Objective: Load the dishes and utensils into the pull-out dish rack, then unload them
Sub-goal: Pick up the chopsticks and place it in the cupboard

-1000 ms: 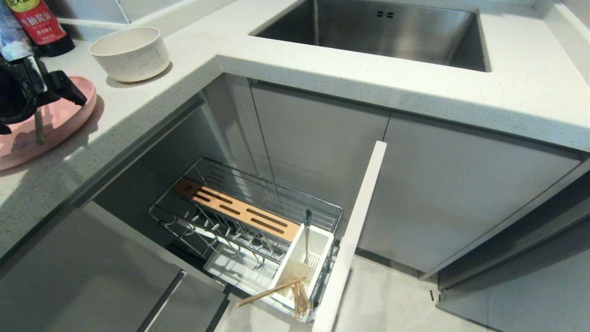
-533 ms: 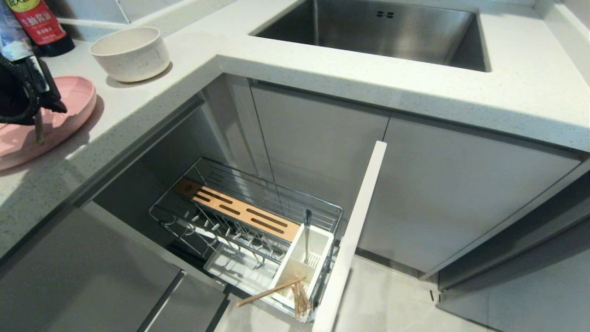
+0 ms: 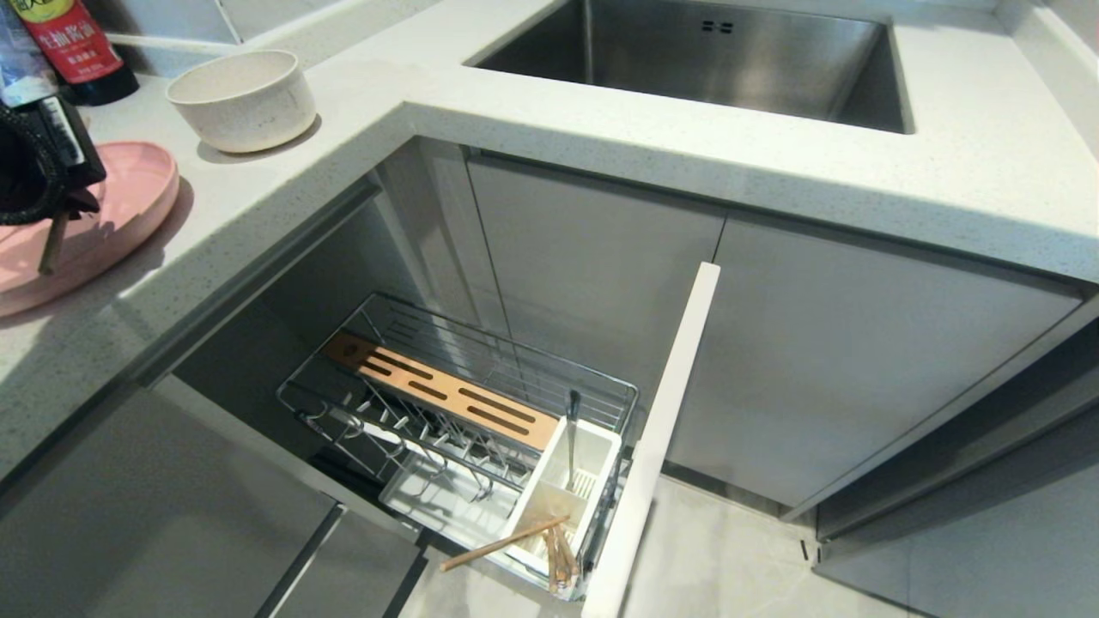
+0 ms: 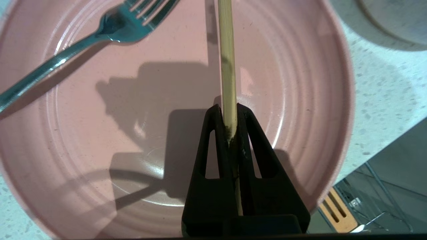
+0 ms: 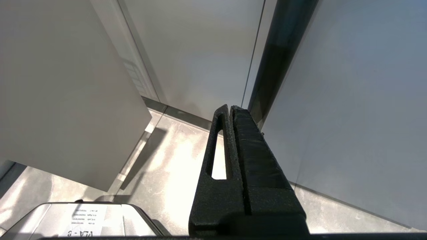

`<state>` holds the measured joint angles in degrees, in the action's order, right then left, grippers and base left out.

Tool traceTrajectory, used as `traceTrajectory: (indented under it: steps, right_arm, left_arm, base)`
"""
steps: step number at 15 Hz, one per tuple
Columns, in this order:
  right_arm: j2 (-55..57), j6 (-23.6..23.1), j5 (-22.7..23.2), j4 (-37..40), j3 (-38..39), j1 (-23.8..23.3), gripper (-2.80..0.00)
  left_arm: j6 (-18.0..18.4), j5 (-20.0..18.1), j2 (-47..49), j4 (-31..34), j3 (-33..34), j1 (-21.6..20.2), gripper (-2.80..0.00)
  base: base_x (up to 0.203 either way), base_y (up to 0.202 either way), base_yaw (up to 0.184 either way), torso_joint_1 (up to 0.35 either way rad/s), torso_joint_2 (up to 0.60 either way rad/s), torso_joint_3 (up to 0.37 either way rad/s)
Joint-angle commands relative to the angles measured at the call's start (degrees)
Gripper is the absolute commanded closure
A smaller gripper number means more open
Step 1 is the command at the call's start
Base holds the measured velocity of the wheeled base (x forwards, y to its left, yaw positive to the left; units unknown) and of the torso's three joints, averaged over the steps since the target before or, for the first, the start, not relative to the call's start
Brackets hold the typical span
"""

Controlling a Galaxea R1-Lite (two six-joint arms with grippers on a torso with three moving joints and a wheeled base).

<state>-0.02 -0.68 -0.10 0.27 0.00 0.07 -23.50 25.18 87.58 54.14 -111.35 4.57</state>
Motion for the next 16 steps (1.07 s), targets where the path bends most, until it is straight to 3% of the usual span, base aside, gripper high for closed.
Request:
traceTrajectory:
  steps: [1, 4, 6, 12, 16]
  right_arm:
    - [0.0, 0.0, 0.1, 0.0, 0.0, 0.0, 0.0]
    - [0.0, 0.0, 0.0, 0.0, 0.0, 0.0, 0.0]
    - [0.0, 0.0, 0.0, 0.0, 0.0, 0.0, 0.0]
    - [0.0, 0.0, 0.0, 0.0, 0.0, 0.0, 0.0]
    - [-0.1, 0.0, 0.0, 0.0, 0.0, 0.0, 0.0]
  left_arm:
    - [-0.2, 0.1, -2.1, -0.3, -0.1, 0.1, 0.0]
    - [-0.6, -0.9, -6.6, -2.9, -0.2, 0.6, 0.0]
    - [-3.0, -2.0, -9.3, -6.0, -0.1, 4.1, 0.0]
    - [-8.6, -2.4, -13.5, -5.2, 1.6, 26.2, 0.0]
    - [-10.1, -2.5, -11.5, 5.5, 2.2, 40.4, 0.0]
  base:
    - [0.0, 0.0, 0.0, 0.0, 0.0, 0.0]
    - [0.0, 0.0, 0.0, 0.0, 0.0, 0.0]
    - [0.0, 0.0, 0.0, 0.0, 0.0, 0.0]
    - [0.0, 0.0, 0.0, 0.0, 0.0, 0.0]
    - [0.0, 0.0, 0.0, 0.0, 0.0, 0.0]
